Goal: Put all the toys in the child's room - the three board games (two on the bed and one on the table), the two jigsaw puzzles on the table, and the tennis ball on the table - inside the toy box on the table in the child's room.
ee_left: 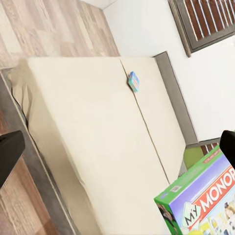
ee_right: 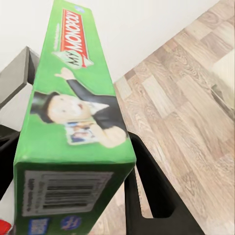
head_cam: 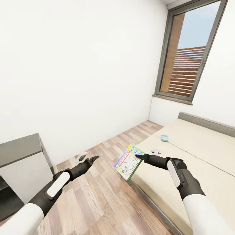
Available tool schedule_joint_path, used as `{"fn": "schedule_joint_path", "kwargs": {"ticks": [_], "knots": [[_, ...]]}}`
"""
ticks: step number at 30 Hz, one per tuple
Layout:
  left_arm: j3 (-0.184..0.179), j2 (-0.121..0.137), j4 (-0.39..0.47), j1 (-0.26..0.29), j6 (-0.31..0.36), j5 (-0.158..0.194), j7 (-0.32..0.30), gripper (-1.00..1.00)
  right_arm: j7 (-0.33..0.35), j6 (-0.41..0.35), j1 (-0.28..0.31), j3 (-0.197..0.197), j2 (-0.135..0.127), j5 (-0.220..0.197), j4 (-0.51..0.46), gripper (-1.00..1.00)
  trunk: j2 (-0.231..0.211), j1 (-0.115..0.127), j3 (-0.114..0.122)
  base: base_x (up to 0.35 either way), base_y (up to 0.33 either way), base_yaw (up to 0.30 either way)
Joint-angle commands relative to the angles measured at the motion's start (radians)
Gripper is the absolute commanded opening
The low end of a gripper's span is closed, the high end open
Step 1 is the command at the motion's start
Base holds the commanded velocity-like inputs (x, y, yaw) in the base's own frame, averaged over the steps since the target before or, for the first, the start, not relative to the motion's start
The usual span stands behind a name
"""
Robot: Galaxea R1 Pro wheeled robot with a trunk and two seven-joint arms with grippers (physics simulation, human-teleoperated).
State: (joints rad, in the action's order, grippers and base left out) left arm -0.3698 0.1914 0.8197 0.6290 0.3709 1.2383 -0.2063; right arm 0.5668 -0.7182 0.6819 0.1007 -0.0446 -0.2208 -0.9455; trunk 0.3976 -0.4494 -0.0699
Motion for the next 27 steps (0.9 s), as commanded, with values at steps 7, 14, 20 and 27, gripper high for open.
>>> {"fn": "schedule_joint_path", "kwargs": {"ticks": [7, 14, 20, 27], "knots": [[-0.004, -0.004, -0.01, 0.002, 0.002, 0.007, 0.001, 1.0, 0.002, -0.007, 0.001, 0.002, 0.0, -0.006, -0.001, -1.0, 0.002, -0.001, -0.002, 0.0, 0.0, 0.291], [-0.001, -0.032, -0.061, 0.002, 0.003, 0.006, 0.001, 1.0, 0.0, -0.007, 0.001, 0.0, 0.0, -0.005, -0.001, -1.0, 0.002, -0.001, -0.002, 0.0, 0.0, 0.291], [0.002, -0.043, -0.085, 0.002, 0.006, 0.007, 0.0, 1.0, 0.0, -0.007, 0.001, -0.001, 0.0, -0.005, -0.001, -1.0, 0.002, -0.001, -0.002, 0.0, 0.0, 0.291], [0.004, -0.048, -0.122, 0.002, 0.008, 0.007, 0.0, 1.0, 0.001, -0.008, 0.001, -0.001, -0.002, -0.004, -0.001, -1.0, 0.002, -0.001, -0.002, 0.0, 0.0, 0.291]]}}
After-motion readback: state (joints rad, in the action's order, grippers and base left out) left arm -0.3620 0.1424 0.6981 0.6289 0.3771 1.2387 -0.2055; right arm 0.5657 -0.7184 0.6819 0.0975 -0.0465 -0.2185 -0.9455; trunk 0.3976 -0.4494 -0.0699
